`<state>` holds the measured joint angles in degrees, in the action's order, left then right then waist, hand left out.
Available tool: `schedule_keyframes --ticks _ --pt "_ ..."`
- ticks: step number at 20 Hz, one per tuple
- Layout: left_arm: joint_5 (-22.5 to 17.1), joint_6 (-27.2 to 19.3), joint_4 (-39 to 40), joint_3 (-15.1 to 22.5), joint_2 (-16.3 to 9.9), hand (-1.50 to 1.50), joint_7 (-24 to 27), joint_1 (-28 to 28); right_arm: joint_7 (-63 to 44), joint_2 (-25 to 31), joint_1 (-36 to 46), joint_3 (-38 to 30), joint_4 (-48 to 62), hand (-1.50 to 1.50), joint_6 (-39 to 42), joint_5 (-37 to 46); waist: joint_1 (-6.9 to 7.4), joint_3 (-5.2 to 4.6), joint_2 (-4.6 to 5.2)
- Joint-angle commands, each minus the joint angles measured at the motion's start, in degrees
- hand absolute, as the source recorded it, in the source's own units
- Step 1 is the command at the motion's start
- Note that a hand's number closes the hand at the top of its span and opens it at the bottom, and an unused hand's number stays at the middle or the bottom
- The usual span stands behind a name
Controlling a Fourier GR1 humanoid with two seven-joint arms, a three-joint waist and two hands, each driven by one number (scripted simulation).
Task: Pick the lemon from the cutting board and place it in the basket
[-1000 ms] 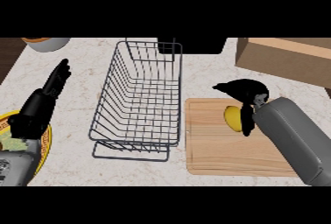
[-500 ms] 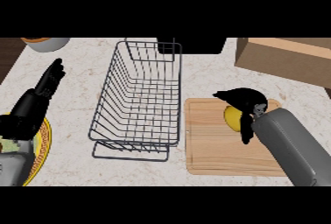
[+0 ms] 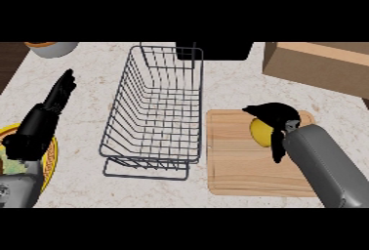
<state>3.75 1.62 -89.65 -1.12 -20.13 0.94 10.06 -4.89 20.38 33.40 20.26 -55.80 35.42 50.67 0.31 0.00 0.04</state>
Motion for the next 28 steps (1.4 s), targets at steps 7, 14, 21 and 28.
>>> schedule_keyframes --ticks 7,14,21,28 --pt "2.9 0.9 1.6 -0.8 2.9 0.00 3.3 -1.5 2.6 -3.8 -1.0 -4.8 4.7 1.50 -2.9 2.6 -0.11 0.00 0.00" --pt "1.5 2.7 6.4 -4.2 1.7 0.00 1.5 5.2 8.7 -5.8 0.6 -0.7 11.2 1.50 -10.4 9.5 -0.08 0.00 0.18" --pt "2.0 2.4 2.4 -3.4 2.8 0.00 1.7 1.3 5.4 3.9 -3.0 -11.9 10.0 1.50 -24.9 8.5 -1.01 0.03 0.07" --pt "2.5 2.8 -0.1 -3.4 2.8 0.00 -2.4 2.3 3.0 4.3 -5.3 -15.2 4.5 1.50 -34.0 9.5 -0.58 0.01 -0.16"
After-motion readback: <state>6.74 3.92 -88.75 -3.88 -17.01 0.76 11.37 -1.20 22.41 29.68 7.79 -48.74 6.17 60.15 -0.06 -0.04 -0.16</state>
